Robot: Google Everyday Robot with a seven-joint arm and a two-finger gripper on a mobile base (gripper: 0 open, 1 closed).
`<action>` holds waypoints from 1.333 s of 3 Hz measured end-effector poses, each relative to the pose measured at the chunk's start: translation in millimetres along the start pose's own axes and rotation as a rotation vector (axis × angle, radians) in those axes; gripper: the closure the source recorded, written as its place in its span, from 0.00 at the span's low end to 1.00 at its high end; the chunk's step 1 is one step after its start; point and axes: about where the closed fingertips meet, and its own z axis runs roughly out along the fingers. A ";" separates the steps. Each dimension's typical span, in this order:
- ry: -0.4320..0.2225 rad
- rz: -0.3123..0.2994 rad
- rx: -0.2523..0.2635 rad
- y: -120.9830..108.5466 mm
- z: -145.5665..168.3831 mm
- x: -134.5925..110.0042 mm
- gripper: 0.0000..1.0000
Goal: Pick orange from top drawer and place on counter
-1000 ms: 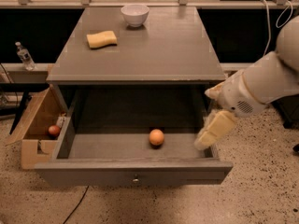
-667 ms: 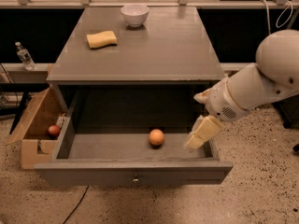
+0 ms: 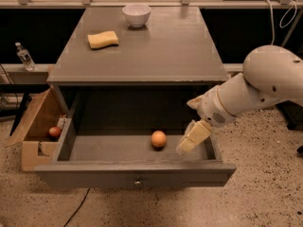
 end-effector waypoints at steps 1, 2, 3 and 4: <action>-0.026 -0.001 0.030 -13.1 13.6 -0.4 0.00; -0.076 -0.034 0.053 -37.4 40.0 -7.1 0.00; -0.112 -0.054 0.047 -58.4 68.3 -9.2 0.00; -0.137 -0.049 0.030 -72.7 102.4 -6.8 0.00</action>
Offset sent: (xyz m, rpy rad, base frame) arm 0.0835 0.0298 -0.0527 0.1015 -0.1471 0.0074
